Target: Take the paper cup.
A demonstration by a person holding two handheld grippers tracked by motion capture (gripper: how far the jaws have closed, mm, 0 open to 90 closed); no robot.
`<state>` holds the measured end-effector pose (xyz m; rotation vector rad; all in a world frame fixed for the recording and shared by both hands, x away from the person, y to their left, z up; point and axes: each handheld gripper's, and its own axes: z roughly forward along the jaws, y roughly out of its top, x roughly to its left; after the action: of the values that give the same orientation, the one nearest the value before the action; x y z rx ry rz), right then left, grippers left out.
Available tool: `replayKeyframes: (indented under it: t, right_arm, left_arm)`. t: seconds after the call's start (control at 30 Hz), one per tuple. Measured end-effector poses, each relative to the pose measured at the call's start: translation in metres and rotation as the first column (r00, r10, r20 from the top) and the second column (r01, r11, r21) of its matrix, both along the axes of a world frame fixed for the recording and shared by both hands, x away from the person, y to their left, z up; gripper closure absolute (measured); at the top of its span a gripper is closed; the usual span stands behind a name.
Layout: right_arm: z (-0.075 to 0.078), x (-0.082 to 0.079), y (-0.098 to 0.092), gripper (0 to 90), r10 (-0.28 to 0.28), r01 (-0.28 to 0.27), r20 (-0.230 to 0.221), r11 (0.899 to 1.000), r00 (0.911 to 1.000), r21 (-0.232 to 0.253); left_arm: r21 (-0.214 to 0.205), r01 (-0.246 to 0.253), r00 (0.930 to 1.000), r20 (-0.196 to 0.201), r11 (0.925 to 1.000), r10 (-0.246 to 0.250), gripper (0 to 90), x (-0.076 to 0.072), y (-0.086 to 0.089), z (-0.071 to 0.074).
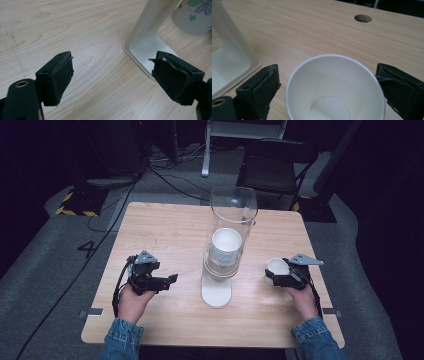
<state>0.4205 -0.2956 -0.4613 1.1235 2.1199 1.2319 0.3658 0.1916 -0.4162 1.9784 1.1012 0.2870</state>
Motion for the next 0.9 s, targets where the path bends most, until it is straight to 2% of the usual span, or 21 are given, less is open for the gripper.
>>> replayKeyframes:
  t: [0.1, 0.13, 0.17, 0.23, 0.27, 0.4, 0.47, 0.67, 0.77, 0.9]
  right_arm:
    - [0.014, -0.008, 0.000, 3.9, 0.005, -0.005, 0.008, 1.000, 1.0000, 0.010]
    - [0.014, -0.008, 0.000, 3.9, 0.005, -0.005, 0.008, 1.000, 1.0000, 0.010]
    - [0.023, -0.014, 0.000, 3.5, 0.012, -0.012, 0.006, 1.000, 0.9999, 0.027]
    - [0.027, -0.017, 0.000, 3.5, 0.022, -0.022, 0.005, 0.999, 0.9997, 0.034]
    - [0.035, -0.025, -0.001, 3.6, 0.036, -0.037, 0.025, 0.999, 0.9990, 0.037]
    - [0.046, -0.036, -0.003, 3.7, 0.045, -0.047, 0.042, 0.998, 0.9981, 0.051]
    - [0.055, -0.045, -0.006, 3.8, 0.058, -0.062, 0.055, 0.995, 0.9968, 0.079]
    - [0.061, -0.059, -0.009, 4.1, 0.091, -0.094, 0.042, 0.992, 0.9950, 0.087]
    - [0.062, -0.070, -0.008, 4.2, 0.097, -0.100, 0.038, 0.992, 0.9945, 0.075]
    - [0.061, -0.080, -0.006, 4.5, 0.112, -0.114, 0.045, 0.992, 0.9927, 0.055]
  left_arm:
    - [0.009, 0.002, 1.0000, 0.003, 1.0000, -0.002, 16.9, -0.001, 0.000, 0.000]
    - [0.009, 0.002, 1.0000, 0.003, 1.0000, -0.002, 16.9, -0.001, 0.000, 0.000]
    - [0.010, 0.002, 1.0000, 0.000, 0.9999, -0.002, 16.9, -0.003, 0.000, 0.000]
    - [0.010, 0.003, 1.0000, 0.003, 0.9999, -0.003, 16.9, -0.003, 0.000, 0.000]
    - [0.013, 0.006, 1.0000, -0.001, 0.9999, -0.006, 16.8, -0.005, 0.001, 0.000]
    - [0.008, 0.010, 0.9999, -0.003, 0.9999, -0.010, 16.6, -0.007, 0.002, 0.001]
    - [0.014, 0.016, 0.9999, -0.005, 0.9998, -0.016, 16.6, -0.009, 0.004, 0.002]
    - [0.021, 0.033, 0.9994, -0.011, 0.9992, -0.032, 16.5, -0.013, 0.004, 0.002]
    - [0.030, 0.049, 0.9987, -0.017, 0.9984, -0.048, 16.5, -0.017, 0.003, 0.003]
    - [0.021, 0.057, 0.9982, -0.016, 0.9981, -0.057, 16.4, -0.022, 0.004, 0.005]
